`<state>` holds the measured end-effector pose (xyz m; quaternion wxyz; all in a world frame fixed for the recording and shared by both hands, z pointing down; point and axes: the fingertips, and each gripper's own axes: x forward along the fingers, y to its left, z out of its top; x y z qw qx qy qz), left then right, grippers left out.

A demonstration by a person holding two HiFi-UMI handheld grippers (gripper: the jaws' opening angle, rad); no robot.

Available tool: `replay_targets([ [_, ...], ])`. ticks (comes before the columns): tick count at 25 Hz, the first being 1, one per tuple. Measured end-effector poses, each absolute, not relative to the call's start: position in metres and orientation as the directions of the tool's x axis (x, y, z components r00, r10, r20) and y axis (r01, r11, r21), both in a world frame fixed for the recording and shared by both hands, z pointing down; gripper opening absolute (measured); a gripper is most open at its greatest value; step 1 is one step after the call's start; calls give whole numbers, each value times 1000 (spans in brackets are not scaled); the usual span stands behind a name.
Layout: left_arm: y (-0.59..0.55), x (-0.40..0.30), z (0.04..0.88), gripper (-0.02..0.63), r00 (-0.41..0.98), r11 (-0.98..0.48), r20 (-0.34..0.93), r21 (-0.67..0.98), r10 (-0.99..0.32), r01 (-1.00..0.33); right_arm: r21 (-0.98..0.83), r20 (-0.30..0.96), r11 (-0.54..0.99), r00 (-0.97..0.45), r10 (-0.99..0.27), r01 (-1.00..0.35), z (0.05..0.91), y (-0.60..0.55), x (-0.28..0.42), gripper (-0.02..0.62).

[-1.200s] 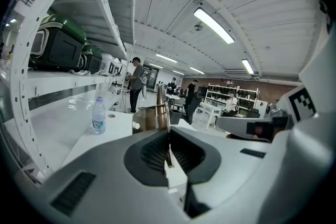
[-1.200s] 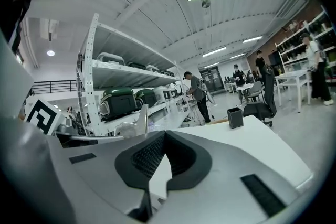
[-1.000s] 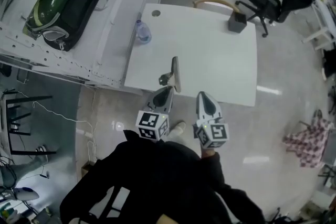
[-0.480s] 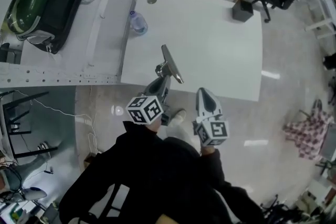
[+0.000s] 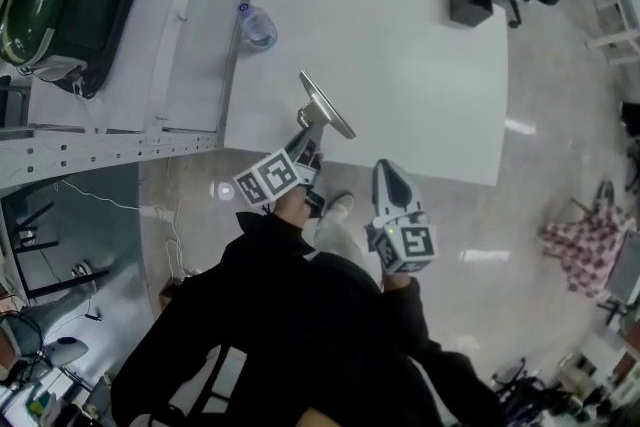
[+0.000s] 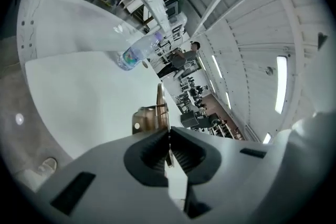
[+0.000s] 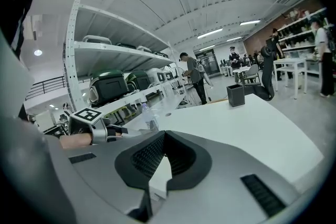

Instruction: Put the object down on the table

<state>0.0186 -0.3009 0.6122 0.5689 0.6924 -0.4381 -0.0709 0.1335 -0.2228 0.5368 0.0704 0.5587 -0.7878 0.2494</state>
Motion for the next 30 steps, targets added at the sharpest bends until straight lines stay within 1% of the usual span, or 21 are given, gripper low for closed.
replay_targets([
  [8,-313,26,641,8,625,134,405,891,-668,-434,-293,419,238,-348,-838,-926,557,-220,140,-12],
  [13,-317,26,667,8,607,230,425,898,-672,-374,-334,417,236,-368,-831,-913,551,-223,134,-11],
  [19,-319,24,691,8,588,296,440,896,-679,-330,-306,447,228,-351,-823,-924,569,-215,144,-11],
  [26,-324,28,708,8,573,321,461,886,-678,-334,-327,432,237,-368,-823,-915,564,-222,139,-11],
  [30,-322,30,715,8,573,336,474,880,-669,-335,-305,451,238,-359,-817,-922,574,-218,144,-11],
])
